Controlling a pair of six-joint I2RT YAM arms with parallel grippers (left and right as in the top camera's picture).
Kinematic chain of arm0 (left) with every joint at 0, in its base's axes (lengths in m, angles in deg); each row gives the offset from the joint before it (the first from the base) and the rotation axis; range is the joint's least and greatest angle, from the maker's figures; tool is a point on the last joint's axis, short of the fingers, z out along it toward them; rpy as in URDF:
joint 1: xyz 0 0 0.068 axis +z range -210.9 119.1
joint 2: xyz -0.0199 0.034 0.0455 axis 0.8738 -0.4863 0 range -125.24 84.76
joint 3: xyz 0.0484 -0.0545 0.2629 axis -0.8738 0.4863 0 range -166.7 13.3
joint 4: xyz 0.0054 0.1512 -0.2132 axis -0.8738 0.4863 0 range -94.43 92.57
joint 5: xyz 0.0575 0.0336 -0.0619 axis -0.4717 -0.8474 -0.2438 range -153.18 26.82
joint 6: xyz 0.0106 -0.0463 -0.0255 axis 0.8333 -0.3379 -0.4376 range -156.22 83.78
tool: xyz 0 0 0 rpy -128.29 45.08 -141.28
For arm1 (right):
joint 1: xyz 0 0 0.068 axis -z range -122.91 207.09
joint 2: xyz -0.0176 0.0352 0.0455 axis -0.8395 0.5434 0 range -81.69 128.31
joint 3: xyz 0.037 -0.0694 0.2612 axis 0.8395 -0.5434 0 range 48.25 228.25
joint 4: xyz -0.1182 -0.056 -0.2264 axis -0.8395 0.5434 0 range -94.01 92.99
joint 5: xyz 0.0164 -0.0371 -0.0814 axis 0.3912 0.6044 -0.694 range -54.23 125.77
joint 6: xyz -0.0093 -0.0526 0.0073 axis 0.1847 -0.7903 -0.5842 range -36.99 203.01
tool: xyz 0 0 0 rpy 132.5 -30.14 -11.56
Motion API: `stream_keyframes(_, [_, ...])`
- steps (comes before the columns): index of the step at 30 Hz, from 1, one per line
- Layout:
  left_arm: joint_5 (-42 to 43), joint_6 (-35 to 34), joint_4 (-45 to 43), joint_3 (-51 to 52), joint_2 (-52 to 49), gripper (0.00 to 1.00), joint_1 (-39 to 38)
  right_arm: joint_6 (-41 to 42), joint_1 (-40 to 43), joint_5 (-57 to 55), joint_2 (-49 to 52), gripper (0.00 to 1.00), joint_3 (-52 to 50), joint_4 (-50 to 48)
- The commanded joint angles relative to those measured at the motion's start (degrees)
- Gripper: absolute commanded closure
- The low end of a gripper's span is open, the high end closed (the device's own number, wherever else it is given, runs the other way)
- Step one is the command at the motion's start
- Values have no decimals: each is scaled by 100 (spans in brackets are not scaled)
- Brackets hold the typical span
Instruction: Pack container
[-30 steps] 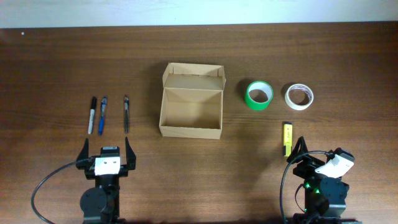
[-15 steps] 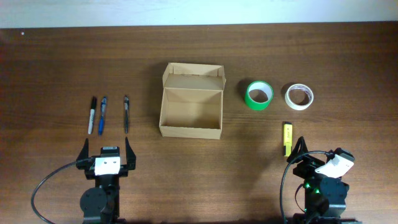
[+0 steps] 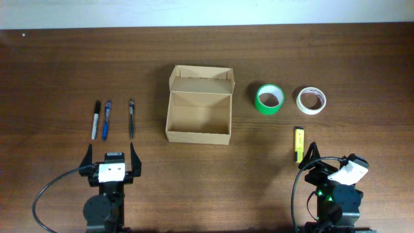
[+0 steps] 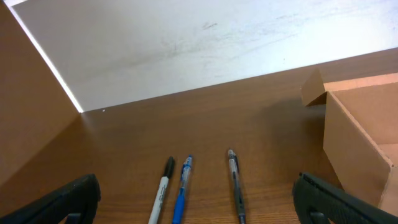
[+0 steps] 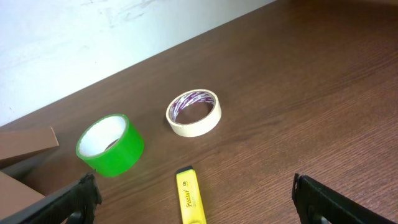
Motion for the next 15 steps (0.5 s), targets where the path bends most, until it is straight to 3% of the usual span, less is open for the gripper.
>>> stream_keyframes(1, [44,-35,-2,44,37,1,28,48,48,28,-66,1,-52,-22])
stream_keyframes(15, [63,-35,-2,42,37,1,28,50,46,98,-66,1,-52,-85])
